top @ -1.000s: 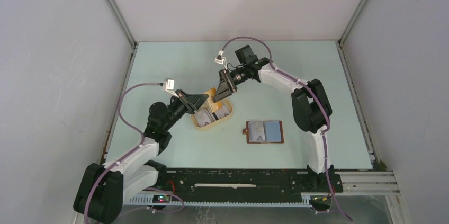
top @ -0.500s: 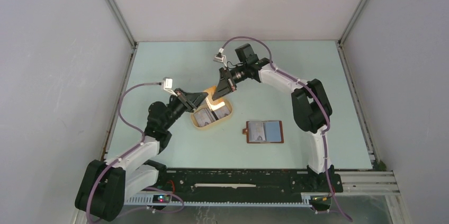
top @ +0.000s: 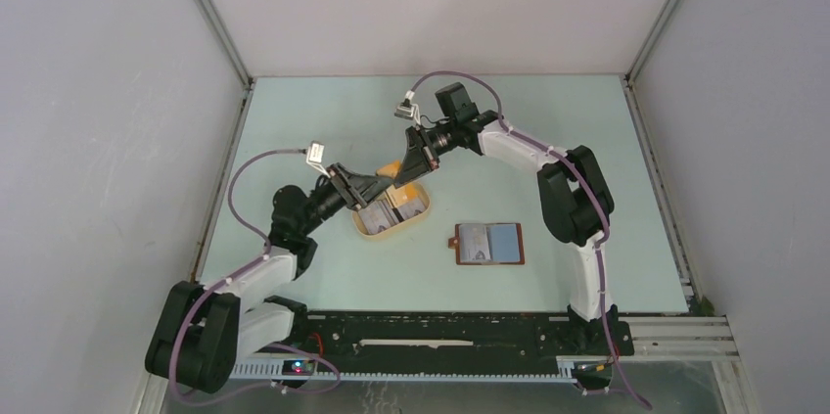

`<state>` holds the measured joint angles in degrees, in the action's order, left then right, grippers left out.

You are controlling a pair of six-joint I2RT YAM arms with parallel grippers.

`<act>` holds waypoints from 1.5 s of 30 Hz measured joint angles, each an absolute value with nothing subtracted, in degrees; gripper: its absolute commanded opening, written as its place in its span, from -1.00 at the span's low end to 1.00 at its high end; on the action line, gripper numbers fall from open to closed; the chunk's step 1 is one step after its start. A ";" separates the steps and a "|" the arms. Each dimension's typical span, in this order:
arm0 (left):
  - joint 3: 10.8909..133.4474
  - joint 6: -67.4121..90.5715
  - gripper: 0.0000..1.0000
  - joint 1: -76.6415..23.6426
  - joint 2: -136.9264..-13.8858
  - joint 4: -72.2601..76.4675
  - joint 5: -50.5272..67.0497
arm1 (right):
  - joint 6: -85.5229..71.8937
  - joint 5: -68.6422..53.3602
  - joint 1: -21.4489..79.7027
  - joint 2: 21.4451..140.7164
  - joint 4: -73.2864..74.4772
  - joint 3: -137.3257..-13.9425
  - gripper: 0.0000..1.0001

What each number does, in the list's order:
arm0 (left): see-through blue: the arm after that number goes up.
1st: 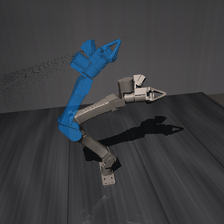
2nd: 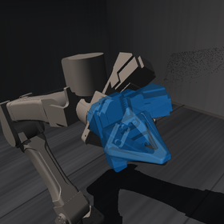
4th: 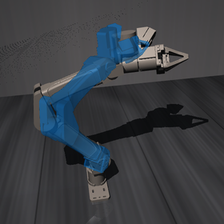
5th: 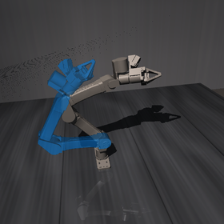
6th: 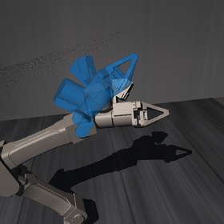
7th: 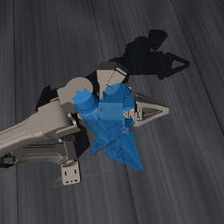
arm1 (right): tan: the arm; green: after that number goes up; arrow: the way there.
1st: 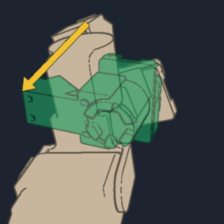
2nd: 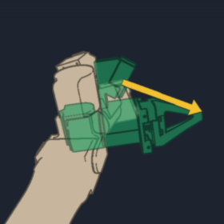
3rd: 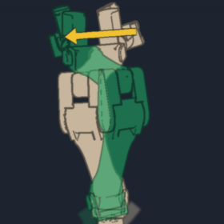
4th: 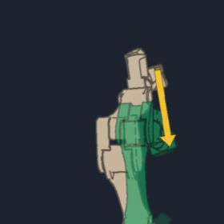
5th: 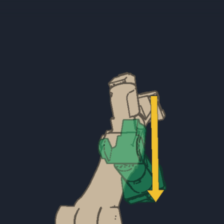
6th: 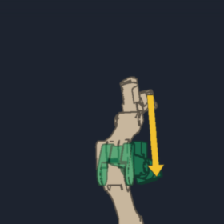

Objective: Put the credit cards into the card holder
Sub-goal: Place the credit card in the storage box.

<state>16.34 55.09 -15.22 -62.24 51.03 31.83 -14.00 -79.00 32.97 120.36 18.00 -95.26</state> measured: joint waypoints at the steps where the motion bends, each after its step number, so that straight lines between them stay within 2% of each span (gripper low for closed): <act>1: 16.34 55.24 -0.08 -15.18 -62.50 51.46 32.38 | -14.28 -79.33 32.95 120.36 17.72 -95.26 -1.00; 3: 16.34 55.72 -0.39 -15.14 -63.07 52.29 33.67 | -14.57 -80.03 32.95 120.36 17.32 -95.24 -1.00; 5: 16.34 56.27 -0.78 -15.09 -63.83 52.95 34.39 | -14.72 -80.58 32.95 120.36 17.17 -95.24 -1.00; 6: 16.34 56.71 -0.92 -15.05 -64.23 53.15 34.70 | -14.72 -80.88 32.97 120.36 17.19 -95.24 -0.98; 7: 16.34 56.99 -0.99 -14.98 -64.75 53.45 34.85 | -14.68 -81.32 32.97 120.36 17.23 -95.20 -0.86; 11: 16.34 58.33 -1.00 -14.85 -66.32 55.31 35.53 | -12.56 -80.47 32.97 120.33 18.55 -95.04 -0.07; 13: 16.34 58.28 -1.00 -14.87 -66.35 55.07 35.14 | -10.50 -78.83 33.01 120.33 21.34 -95.11 0.15; 16: 16.34 57.71 -1.00 -14.85 -65.67 52.80 33.58 | -6.68 -75.00 33.06 120.27 26.13 -95.46 0.32; 20: 16.34 56.31 -1.00 -14.87 -62.85 47.75 30.63 | -4.10 -69.21 33.36 119.50 30.09 -96.20 0.35; 30: 16.34 55.18 -1.00 -15.18 -61.45 43.92 27.75 | -3.33 -61.14 36.29 117.86 31.55 -98.08 0.28; 35: 16.34 55.37 -1.00 -15.31 -61.49 44.21 27.35 | -3.55 -58.41 37.58 117.86 31.64 -98.08 -0.02; 41: 16.34 55.46 -1.00 -15.35 -61.63 44.49 27.05 | -3.97 -57.69 37.58 117.75 32.08 -98.08 -0.51; 42: 16.34 55.46 -0.94 -15.33 -61.63 44.42 27.03 | -3.84 -57.87 37.50 117.71 32.12 -98.08 -0.59; 45: 16.34 55.51 -0.49 -15.25 -61.63 44.62 27.07 | -3.99 -59.05 37.01 117.58 32.29 -98.08 -0.81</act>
<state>16.34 55.51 -15.25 -61.63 44.62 27.07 -3.99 -59.05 37.01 117.58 32.29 -98.08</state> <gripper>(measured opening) 0.081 0.201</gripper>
